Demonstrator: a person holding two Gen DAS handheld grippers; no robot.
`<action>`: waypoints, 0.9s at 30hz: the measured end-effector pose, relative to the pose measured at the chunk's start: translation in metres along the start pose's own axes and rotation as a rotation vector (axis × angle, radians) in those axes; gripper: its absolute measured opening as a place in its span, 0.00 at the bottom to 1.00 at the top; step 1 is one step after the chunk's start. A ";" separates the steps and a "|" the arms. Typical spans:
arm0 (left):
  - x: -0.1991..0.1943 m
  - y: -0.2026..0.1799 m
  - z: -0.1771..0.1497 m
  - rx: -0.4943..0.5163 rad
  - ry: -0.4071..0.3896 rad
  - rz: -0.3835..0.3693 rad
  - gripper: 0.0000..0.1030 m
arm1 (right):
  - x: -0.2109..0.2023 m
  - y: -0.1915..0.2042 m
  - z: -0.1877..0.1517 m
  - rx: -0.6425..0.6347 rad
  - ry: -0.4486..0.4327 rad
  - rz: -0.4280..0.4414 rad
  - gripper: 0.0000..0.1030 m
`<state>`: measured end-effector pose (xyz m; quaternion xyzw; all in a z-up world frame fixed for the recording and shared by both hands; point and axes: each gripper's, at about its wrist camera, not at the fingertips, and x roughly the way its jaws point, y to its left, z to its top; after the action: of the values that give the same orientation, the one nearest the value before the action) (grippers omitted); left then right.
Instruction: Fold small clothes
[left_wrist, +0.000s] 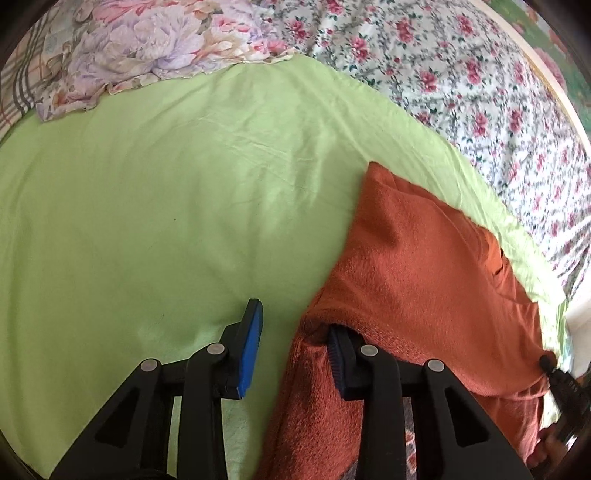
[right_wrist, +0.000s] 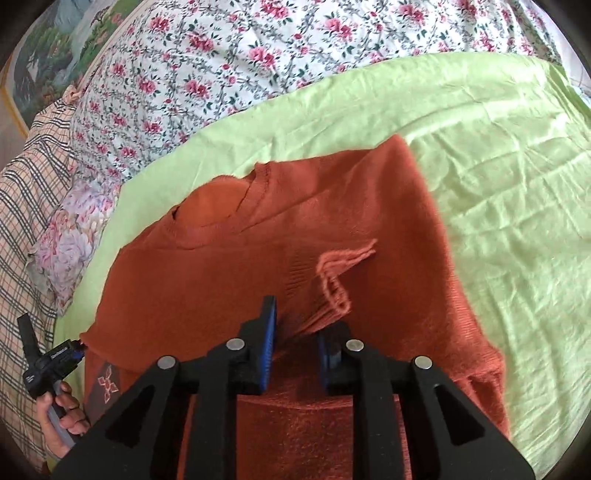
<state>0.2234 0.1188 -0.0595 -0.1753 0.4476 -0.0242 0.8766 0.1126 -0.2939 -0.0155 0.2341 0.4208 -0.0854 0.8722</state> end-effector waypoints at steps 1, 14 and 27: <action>-0.001 -0.001 -0.001 0.011 0.006 0.000 0.34 | -0.007 -0.001 0.000 0.000 -0.030 0.003 0.11; 0.004 -0.052 0.060 0.229 0.075 -0.193 0.62 | -0.004 -0.025 -0.004 0.098 0.008 0.035 0.24; 0.100 -0.071 0.111 0.197 0.135 -0.276 0.11 | 0.005 -0.015 -0.002 0.046 0.023 0.032 0.18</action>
<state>0.3792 0.0634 -0.0541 -0.1461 0.4727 -0.1999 0.8457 0.1085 -0.3061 -0.0256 0.2620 0.4248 -0.0784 0.8630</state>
